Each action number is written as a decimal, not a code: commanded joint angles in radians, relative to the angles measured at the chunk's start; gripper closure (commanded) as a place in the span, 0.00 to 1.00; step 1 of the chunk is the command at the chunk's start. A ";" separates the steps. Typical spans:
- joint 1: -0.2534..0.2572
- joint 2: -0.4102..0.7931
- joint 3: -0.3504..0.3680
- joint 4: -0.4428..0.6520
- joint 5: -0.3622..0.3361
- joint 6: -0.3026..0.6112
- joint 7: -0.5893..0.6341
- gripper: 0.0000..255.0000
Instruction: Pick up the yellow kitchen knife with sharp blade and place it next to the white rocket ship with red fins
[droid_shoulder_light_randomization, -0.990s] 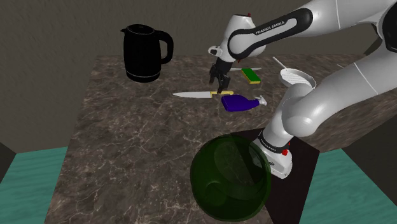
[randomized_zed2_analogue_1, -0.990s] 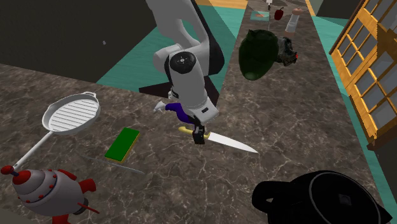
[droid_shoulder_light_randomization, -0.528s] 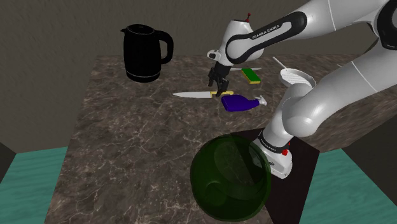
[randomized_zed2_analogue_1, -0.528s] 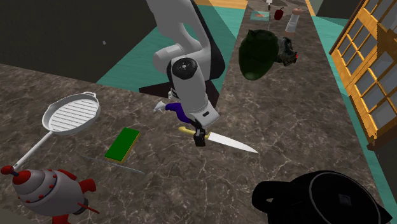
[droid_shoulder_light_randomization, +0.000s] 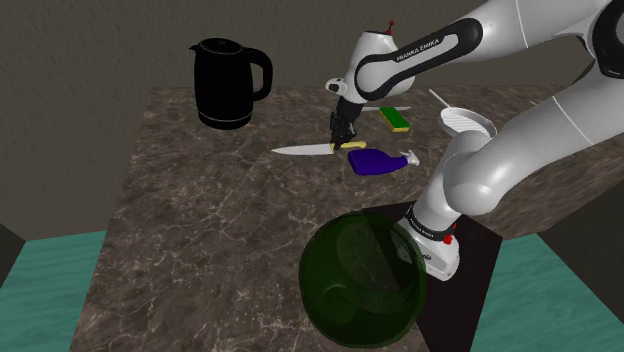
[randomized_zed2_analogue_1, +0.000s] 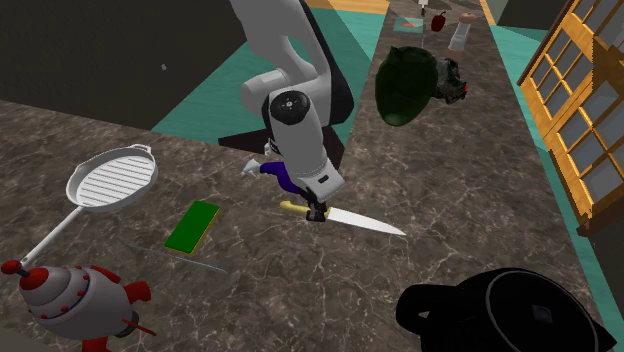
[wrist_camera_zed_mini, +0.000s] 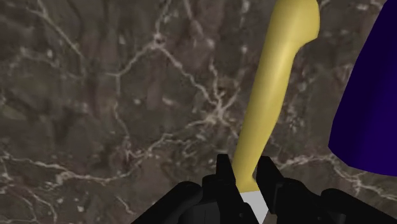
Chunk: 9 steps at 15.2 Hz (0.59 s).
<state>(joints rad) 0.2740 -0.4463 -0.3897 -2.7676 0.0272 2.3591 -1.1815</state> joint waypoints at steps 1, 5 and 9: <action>0.000 0.000 0.000 -0.001 0.000 0.000 0.000 1.00; 0.000 0.000 0.000 -0.001 0.000 0.000 0.000 1.00; -0.010 -0.044 0.015 0.025 -0.013 -0.069 0.020 1.00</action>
<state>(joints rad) 0.2657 -0.4817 -0.3771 -2.7481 0.0168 2.3053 -1.1652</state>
